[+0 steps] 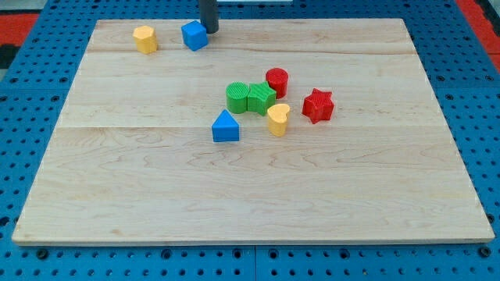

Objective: Slide the blue cube towards center left

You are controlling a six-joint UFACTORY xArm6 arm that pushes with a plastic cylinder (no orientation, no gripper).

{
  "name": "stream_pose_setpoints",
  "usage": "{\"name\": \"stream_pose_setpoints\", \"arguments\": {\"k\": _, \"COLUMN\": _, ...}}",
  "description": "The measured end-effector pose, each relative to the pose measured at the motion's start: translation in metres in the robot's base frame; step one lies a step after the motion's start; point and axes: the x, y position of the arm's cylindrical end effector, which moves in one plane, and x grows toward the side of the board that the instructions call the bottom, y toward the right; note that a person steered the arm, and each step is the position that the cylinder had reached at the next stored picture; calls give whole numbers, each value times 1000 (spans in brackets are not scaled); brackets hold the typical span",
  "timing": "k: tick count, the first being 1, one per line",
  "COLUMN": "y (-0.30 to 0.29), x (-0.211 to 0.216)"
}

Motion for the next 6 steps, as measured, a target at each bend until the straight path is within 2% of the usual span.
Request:
{"name": "stream_pose_setpoints", "arguments": {"k": 1, "y": -14, "x": 0}}
{"name": "stream_pose_setpoints", "arguments": {"k": 2, "y": -13, "x": -20}}
{"name": "stream_pose_setpoints", "arguments": {"k": 3, "y": -30, "x": -4}}
{"name": "stream_pose_setpoints", "arguments": {"k": 6, "y": -31, "x": 96}}
